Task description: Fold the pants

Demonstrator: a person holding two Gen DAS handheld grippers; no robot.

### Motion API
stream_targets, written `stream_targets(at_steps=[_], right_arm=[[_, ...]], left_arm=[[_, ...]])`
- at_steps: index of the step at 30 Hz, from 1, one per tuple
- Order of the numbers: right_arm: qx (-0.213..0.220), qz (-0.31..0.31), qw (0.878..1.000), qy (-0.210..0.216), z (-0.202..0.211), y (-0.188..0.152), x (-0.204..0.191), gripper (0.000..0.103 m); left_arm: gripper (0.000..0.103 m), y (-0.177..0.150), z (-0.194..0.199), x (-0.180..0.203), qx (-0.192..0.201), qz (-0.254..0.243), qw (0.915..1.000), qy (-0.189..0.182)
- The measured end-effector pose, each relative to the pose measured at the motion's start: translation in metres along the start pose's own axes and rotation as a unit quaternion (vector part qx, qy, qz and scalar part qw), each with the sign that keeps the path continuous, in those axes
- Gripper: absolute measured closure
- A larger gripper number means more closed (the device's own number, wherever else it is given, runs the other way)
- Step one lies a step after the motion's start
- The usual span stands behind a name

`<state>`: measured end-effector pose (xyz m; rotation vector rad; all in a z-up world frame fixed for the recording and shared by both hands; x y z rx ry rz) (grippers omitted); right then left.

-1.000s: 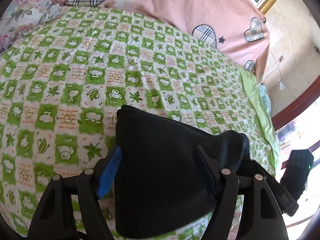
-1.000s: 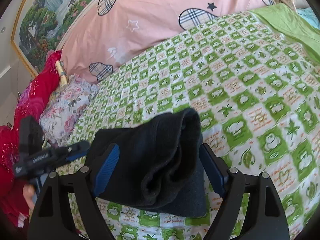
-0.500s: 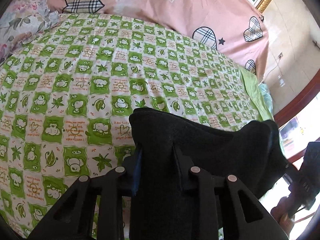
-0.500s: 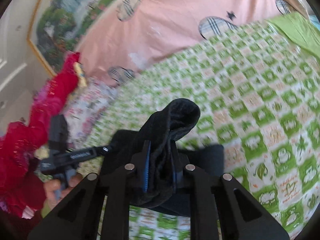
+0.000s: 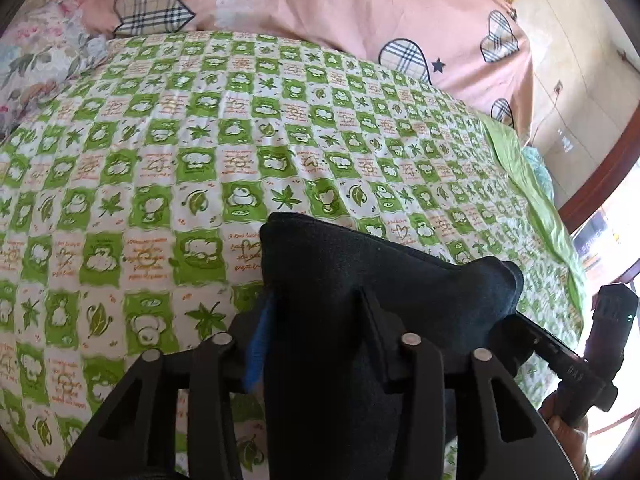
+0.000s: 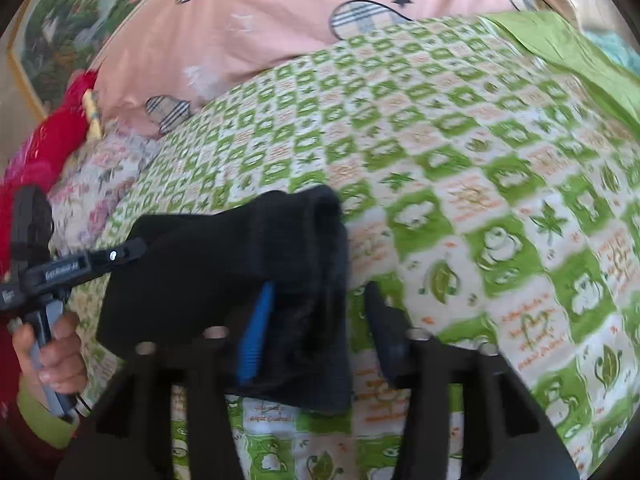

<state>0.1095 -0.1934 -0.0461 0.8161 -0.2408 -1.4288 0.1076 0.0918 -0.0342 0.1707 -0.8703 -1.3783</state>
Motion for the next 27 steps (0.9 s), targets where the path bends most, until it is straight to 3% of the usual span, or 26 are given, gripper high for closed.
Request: stream_targets(at_steps=[3, 8, 11, 14, 17, 19, 27], right_arm=[[0.047, 0.003, 0.999, -0.005, 0.026, 0.017, -0.001, 0.051], [0.086, 0.024, 0.995, 0.050, 0.048, 0.042, -0.031, 0.051], [0.081, 0.051, 0.994, 0.044, 0.036, 0.044, -0.054, 0.051], [0.065, 0.059, 0.994, 0.065, 0.023, 0.040, -0.067, 0.052], [0.047, 0.069, 0.995, 0.060, 0.010, 0.034, -0.071, 0.053], [0.041, 0.073, 0.995, 0.049, 0.005, 0.032, -0.068, 0.055], [0.045, 0.079, 0.996, -0.012, -0.001, 0.036, -0.054, 0.055]], left_arm=[[0.059, 0.002, 0.019, 0.000, 0.025, 0.005, 0.9996, 0.011], [0.058, 0.016, 0.037, 0.021, 0.050, -0.019, 0.9985, -0.010], [0.058, 0.020, 0.031, 0.033, 0.050, -0.043, 0.9978, 0.009], [0.058, 0.018, 0.020, 0.045, 0.038, -0.062, 0.9973, -0.006], [0.058, 0.015, 0.003, 0.045, 0.012, -0.072, 0.9973, -0.005], [0.064, 0.015, -0.005, 0.037, 0.003, -0.067, 0.9977, 0.011], [0.063, 0.017, -0.010, 0.027, 0.008, -0.066, 0.9973, 0.033]])
Point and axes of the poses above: each gripper's, at about its wrist camera, not at the fingertips, and z roughly against the way its jaws point, x to its right, y to its top, the point moved 5 cm from there along -z, roughly the way its jaws point, and after that the axes turned 10 degrees about -y, right-handed, at the moved point
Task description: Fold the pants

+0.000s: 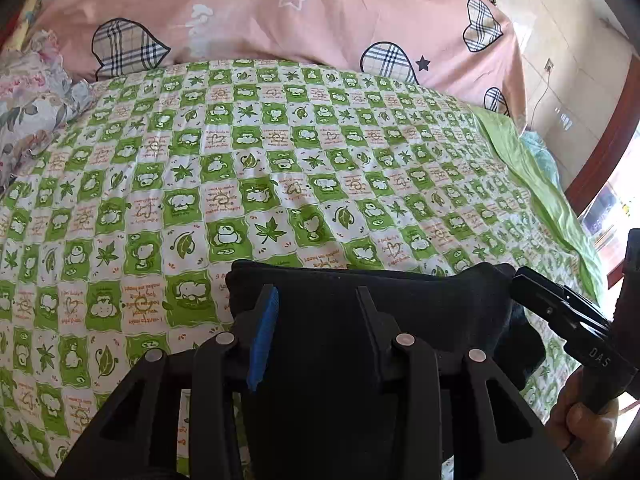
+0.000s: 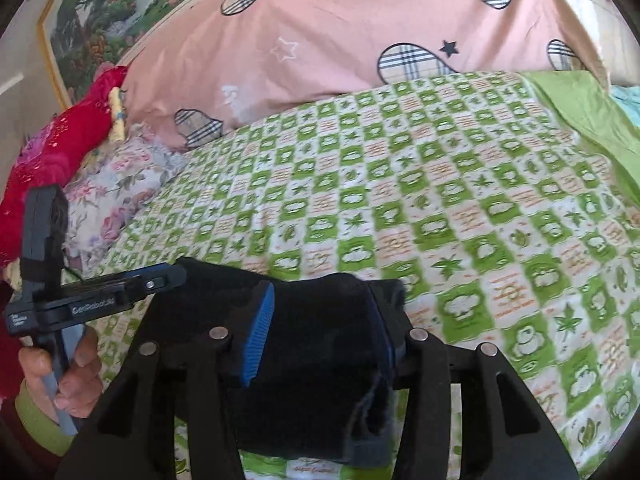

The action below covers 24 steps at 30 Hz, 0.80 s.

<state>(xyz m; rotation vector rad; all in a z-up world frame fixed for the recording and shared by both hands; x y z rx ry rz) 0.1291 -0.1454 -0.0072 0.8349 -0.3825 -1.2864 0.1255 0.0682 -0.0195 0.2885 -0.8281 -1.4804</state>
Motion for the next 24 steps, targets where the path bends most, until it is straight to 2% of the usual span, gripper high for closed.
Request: stream_targets(at_steps=[3, 5, 7, 11, 13, 22, 24], right_arm=[[-0.021, 0.011, 1.000, -0.016, -0.015, -0.005, 0.000, 0.055], [-0.034, 0.011, 0.999, -0.026, -0.024, -0.010, 0.005, 0.055], [-0.049, 0.006, 0.998, -0.025, -0.033, -0.018, 0.010, 0.055], [-0.058, -0.017, 0.998, -0.007, -0.038, -0.030, 0.021, 0.052], [-0.062, -0.027, 0.998, 0.001, -0.032, -0.032, 0.024, 0.047], [-0.086, -0.069, 0.993, 0.052, -0.021, -0.048, 0.037, 0.047], [-0.090, -0.074, 0.991, 0.062, -0.022, -0.050, 0.038, 0.046]], left_arm=[[0.063, -0.001, -0.004, 0.001, 0.001, -0.013, 0.9997, 0.023], [0.062, -0.003, -0.010, -0.004, -0.004, -0.022, 0.9982, 0.056], [0.052, -0.010, -0.018, -0.014, -0.015, -0.023, 0.9968, 0.075], [0.050, -0.024, -0.024, -0.036, -0.027, 0.033, 0.9989, 0.018], [0.050, -0.025, -0.016, -0.040, -0.027, 0.053, 0.9983, -0.003], [0.047, -0.050, 0.006, -0.037, -0.057, 0.103, 0.9904, -0.073], [0.045, -0.058, 0.004, -0.039, -0.060, 0.106, 0.9901, -0.070]])
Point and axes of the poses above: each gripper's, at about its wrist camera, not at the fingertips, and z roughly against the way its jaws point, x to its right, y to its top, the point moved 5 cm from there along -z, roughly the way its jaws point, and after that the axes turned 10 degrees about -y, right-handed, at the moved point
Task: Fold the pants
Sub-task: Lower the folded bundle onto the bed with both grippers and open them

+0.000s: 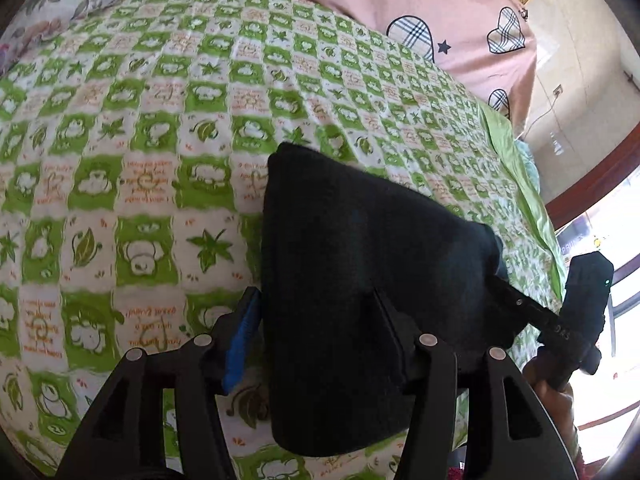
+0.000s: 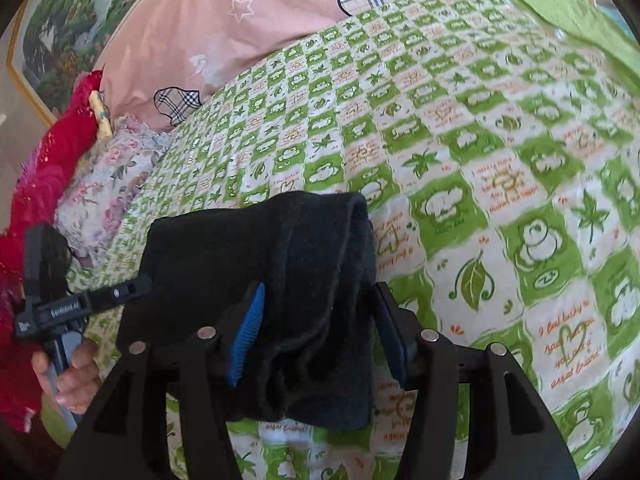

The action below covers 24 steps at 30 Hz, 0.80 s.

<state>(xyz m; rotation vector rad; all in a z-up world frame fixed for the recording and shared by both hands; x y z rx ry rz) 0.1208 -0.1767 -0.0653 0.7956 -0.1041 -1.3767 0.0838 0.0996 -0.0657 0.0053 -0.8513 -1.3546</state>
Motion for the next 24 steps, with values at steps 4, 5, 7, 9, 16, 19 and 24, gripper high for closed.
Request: stream_targets(at_steps=[4, 5, 7, 9, 16, 19, 24], right_arm=[[-0.008, -0.007, 1.000, 0.019, -0.001, -0.007, 0.003, 0.043], [-0.009, -0.006, 1.000, 0.021, 0.000, -0.008, 0.004, 0.043], [-0.013, -0.008, 1.000, 0.027, 0.002, -0.011, 0.005, 0.043], [-0.019, -0.005, 0.999, 0.029, 0.005, -0.015, 0.006, 0.042], [-0.023, 0.003, 0.999, 0.041, -0.001, -0.018, 0.006, 0.043], [-0.022, 0.018, 0.999, 0.039, 0.002, -0.020, -0.002, 0.051], [0.008, 0.024, 0.999, 0.042, 0.017, -0.019, -0.013, 0.058]], left_arm=[[0.045, -0.009, -0.006, -0.010, 0.003, 0.021, 0.9998, -0.008], [0.045, -0.010, -0.006, -0.010, 0.004, 0.022, 0.9997, -0.007], [0.046, -0.011, -0.006, -0.010, 0.005, 0.019, 0.9998, -0.003], [0.046, -0.010, -0.006, -0.010, 0.005, 0.019, 0.9998, -0.002], [0.055, -0.007, -0.010, -0.007, 0.011, 0.017, 0.9998, -0.006], [0.062, -0.007, -0.007, -0.004, 0.019, 0.011, 0.9997, -0.008], [0.075, -0.008, 0.015, 0.003, 0.046, 0.000, 0.9987, -0.022]])
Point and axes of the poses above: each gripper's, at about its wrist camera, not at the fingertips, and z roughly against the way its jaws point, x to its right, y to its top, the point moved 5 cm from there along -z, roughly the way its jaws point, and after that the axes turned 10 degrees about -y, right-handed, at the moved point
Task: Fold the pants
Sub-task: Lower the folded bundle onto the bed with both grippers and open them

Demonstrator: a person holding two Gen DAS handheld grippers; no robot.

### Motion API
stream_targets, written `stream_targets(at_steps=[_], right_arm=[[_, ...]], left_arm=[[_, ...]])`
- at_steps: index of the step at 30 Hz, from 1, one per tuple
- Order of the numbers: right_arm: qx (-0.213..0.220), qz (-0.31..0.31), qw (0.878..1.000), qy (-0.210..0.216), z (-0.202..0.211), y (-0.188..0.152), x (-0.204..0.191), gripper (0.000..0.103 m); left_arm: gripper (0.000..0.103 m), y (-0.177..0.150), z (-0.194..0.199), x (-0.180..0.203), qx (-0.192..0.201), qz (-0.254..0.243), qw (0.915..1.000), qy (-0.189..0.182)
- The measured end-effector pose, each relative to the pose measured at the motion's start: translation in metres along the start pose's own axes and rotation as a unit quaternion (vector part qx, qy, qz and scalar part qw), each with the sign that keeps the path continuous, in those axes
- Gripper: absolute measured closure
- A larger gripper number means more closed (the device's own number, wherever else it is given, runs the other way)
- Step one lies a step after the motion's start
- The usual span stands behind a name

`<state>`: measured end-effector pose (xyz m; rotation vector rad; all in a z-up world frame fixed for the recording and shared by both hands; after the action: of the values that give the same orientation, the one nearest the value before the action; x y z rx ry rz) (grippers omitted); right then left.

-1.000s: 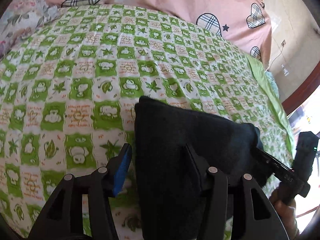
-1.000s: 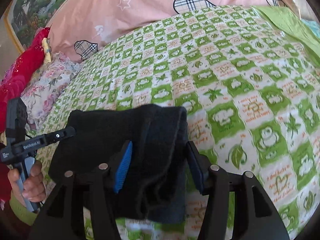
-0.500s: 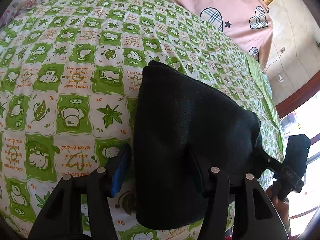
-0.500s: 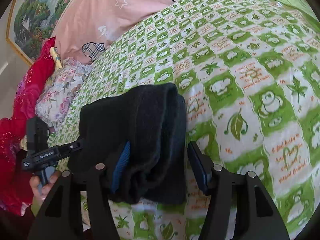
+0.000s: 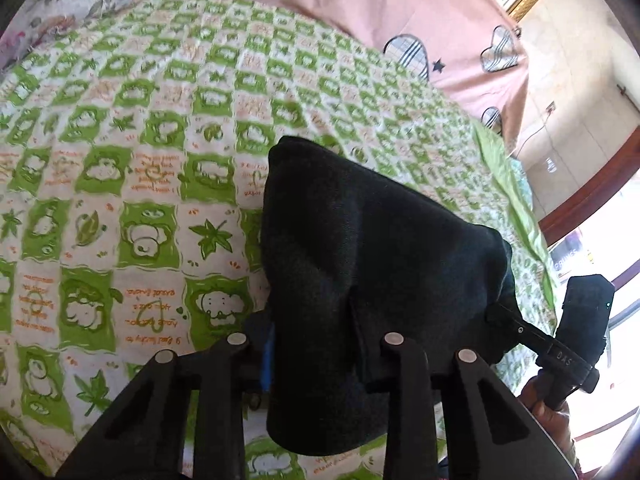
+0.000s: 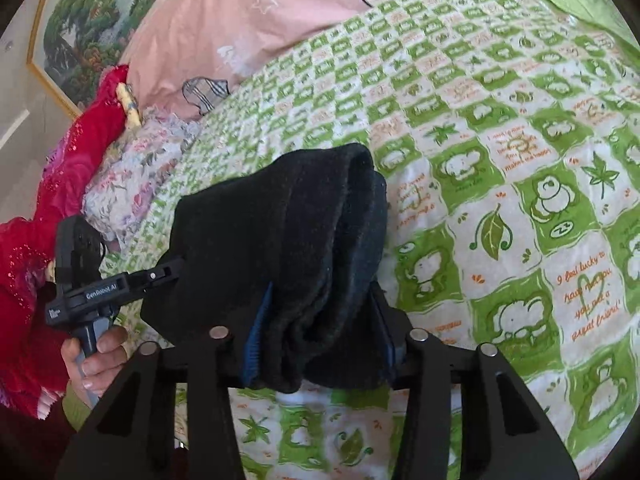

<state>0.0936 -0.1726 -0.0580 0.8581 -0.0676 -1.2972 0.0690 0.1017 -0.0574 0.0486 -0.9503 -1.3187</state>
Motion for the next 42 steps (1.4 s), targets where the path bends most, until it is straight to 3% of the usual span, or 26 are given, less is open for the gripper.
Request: stream_targets(at_steps=[3, 8, 16, 22, 28, 30, 36, 42], right_arm=[[0.021, 0.020, 1.000, 0.000, 0.010, 0.008, -0.015, 0.059], [0.036, 0.031, 0.998, 0.038, 0.006, 0.029, -0.044, 0.060], [0.035, 0.068, 0.995, 0.065, -0.041, 0.066, -0.105, 0.060], [0.024, 0.087, 0.993, 0.073, -0.081, 0.086, -0.128, 0.060], [0.013, 0.099, 0.994, 0.036, -0.110, 0.088, -0.125, 0.060], [0.015, 0.093, 0.995, 0.034, -0.112, 0.090, -0.118, 0.060], [0.016, 0.089, 0.995, 0.028, -0.120, 0.087, -0.103, 0.045], [0.023, 0.075, 0.996, 0.038, -0.117, 0.084, -0.100, 0.043]], left_arm=[[0.076, 0.004, 0.016, 0.003, 0.017, -0.008, 0.9998, 0.001], [0.076, 0.022, 0.055, -0.004, 0.066, -0.013, 0.9976, 0.016], [0.076, 0.056, 0.086, -0.049, 0.105, 0.006, 0.9925, 0.063], [0.076, 0.079, 0.087, -0.078, 0.114, 0.017, 0.9894, 0.089], [0.073, 0.078, 0.068, -0.099, 0.095, 0.018, 0.9888, 0.114], [0.067, 0.073, 0.065, -0.102, 0.095, 0.016, 0.9878, 0.122], [0.053, 0.068, 0.060, -0.109, 0.096, 0.012, 0.9846, 0.146], [0.047, 0.065, 0.067, -0.101, 0.104, -0.001, 0.9797, 0.172]])
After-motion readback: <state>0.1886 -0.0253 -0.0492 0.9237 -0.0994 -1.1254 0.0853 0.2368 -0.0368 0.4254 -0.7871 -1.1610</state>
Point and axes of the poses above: each gripper's, at about its wrist camera, not at the fingertips, and z roughly against the way its jaws point, x to its right, y to its top, the point moved 5 cm from there along -z, roughly the way its jaws point, and after that the axes turned 10 degrees about -y, right-handed, at the moved point
